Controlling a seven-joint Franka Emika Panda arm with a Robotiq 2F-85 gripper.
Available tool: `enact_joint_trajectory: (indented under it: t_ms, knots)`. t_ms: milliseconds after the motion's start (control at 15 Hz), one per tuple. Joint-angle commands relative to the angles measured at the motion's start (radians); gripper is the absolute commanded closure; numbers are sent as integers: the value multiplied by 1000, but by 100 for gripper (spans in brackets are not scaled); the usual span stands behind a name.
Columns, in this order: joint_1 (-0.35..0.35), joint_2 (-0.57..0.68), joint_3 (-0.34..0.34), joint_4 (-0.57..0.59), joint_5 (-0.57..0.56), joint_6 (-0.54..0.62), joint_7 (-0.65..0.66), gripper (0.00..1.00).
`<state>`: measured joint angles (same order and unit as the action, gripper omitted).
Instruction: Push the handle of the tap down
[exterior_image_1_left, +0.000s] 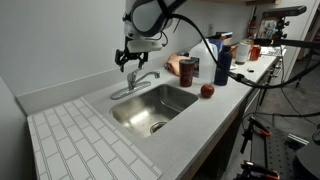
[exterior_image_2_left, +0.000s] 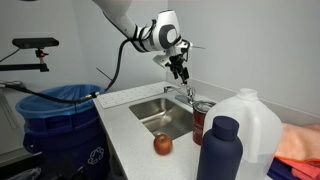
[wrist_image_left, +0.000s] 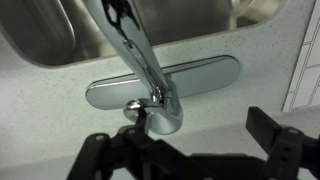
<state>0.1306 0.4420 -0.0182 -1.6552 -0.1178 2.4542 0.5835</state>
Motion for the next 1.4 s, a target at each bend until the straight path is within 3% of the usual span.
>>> enact_joint_trajectory:
  t_ms: [0, 200, 400, 867, 1067, 1333]
  knots:
    - [0, -5, -2, 9, 60, -58, -23, 0]
    - [-6, -7, 4, 1, 96, -68, -31, 0]
    - [9, -4, -19, 2, 63, -46, -11, 0]
    - [53, -33, -94, 6, -77, 180, 32, 0]
    - [62, -113, -108, -39, -100, 120, 25, 0]
    - [43, -257, -63, -144, -78, 25, -27, 0]
